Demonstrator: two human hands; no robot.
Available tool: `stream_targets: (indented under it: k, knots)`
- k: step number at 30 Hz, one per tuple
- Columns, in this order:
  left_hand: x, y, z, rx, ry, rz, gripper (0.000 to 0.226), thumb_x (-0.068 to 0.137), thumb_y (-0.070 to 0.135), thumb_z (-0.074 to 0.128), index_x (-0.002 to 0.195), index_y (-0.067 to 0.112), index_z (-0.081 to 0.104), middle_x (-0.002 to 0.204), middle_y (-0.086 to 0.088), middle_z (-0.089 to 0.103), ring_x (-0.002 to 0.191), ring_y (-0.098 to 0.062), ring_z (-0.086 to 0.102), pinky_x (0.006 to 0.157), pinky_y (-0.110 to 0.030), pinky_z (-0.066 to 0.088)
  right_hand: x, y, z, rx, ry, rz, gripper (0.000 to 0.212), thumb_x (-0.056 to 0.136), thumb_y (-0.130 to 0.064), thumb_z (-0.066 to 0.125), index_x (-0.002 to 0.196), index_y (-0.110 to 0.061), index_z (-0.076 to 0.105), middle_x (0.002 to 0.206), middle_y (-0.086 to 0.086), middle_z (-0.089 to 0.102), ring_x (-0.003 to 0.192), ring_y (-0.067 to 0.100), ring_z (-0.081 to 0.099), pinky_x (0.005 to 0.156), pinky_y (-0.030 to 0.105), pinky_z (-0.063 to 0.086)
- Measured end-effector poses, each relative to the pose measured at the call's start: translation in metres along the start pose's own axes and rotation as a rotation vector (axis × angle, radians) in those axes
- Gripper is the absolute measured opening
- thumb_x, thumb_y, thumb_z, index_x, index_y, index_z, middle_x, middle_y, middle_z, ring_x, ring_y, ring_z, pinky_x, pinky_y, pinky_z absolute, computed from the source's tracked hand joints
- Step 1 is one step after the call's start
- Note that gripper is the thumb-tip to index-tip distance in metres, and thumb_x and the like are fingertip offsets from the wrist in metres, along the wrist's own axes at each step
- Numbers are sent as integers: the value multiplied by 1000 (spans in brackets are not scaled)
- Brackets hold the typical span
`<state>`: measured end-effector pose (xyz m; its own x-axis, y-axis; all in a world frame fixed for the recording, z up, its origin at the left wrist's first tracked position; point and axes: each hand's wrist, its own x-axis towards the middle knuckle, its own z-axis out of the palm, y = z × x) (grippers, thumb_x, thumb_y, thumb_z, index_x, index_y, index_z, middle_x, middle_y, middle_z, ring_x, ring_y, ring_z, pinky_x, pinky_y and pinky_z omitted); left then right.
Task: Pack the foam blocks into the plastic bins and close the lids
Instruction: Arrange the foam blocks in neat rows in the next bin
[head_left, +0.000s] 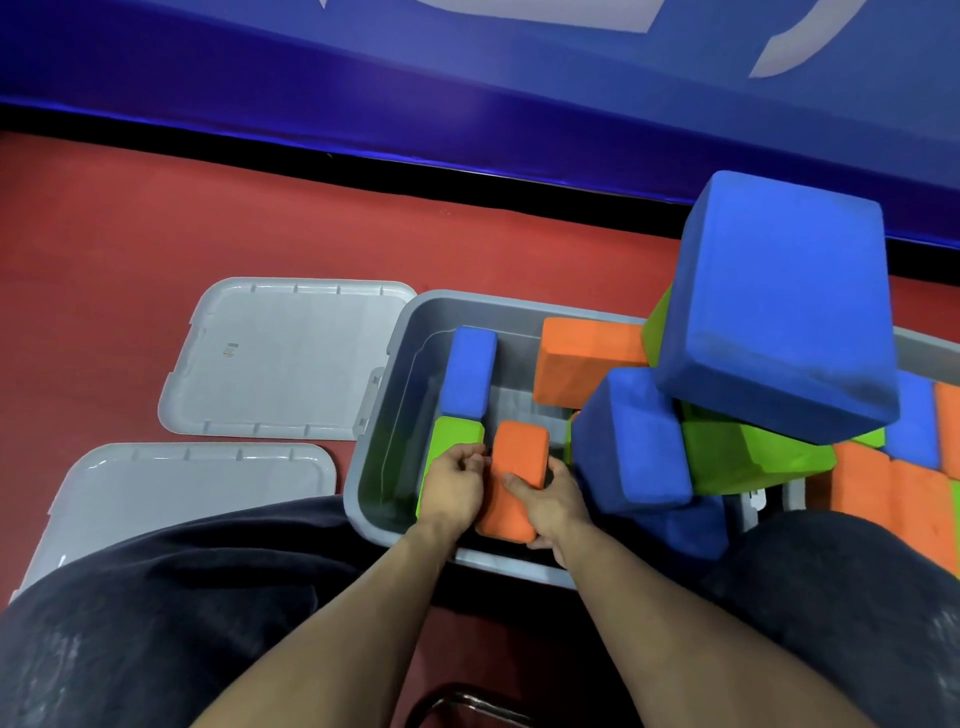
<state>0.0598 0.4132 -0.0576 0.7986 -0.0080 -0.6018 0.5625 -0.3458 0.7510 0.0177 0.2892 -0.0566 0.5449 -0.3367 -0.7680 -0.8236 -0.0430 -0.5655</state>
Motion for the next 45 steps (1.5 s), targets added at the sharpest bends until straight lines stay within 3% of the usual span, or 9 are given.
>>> stream_targets:
  k: [6,10,18,22,26,28,30,34,45]
  knots:
    - [5,-6,-15,519,316,180,33,96,23,59,129,17,61,132,-9,53,121,-31,51,103,-39,38,8,3,14,-29,46,-26,71,81,-45,81,141,-36,45,126,-11,64,103,26,67,66,55,63]
    - [14,-19,-19,342,212,4,52,94,28,66,142,16,48,136,-13,53,124,-34,54,104,-45,44,16,7,18,-14,56,-36,69,81,-42,83,139,-34,47,121,-10,66,105,26,67,71,53,63]
    - [20,-16,-25,129,167,-77,54,90,19,75,139,11,53,130,-9,62,108,-21,61,88,-23,42,31,20,25,-17,65,-62,72,83,-41,80,145,-31,45,123,-11,63,110,23,64,94,53,56]
    - [25,-20,-27,113,167,-85,55,89,18,77,138,10,53,131,-9,63,102,-17,58,91,-25,44,33,21,26,-31,50,-84,68,82,-41,81,142,-29,49,123,-10,66,109,21,65,98,47,54]
    - [23,-15,-24,98,194,-85,72,83,27,82,143,9,49,137,-13,60,121,-28,60,106,-37,46,32,12,19,-30,26,-157,70,70,-61,76,134,-42,54,121,-11,70,112,17,67,101,42,53]
    - [20,-8,-24,119,245,-49,79,81,37,82,147,12,46,143,-14,55,131,-30,53,112,-44,42,27,-4,13,-13,35,-228,80,77,-56,76,148,-33,46,136,-8,63,124,16,61,109,38,47]
    - [11,12,-23,74,259,18,74,86,36,78,147,10,46,147,-13,52,136,-29,49,113,-33,37,19,-22,5,10,60,-308,79,87,-46,73,154,-22,39,148,0,54,135,17,52,115,36,41]
    - [-10,66,-23,-88,222,126,56,95,27,69,143,5,49,142,-8,55,121,-14,52,99,-24,36,-11,-55,-13,72,48,-458,72,91,-45,69,154,-24,40,154,-5,47,138,12,48,117,38,38]
    - [-79,193,-29,-169,-3,425,54,94,39,69,139,14,55,130,2,62,121,-9,58,107,-31,45,-130,-150,-123,-254,188,-950,60,98,-43,63,152,-32,41,158,-12,41,144,7,39,119,28,31]
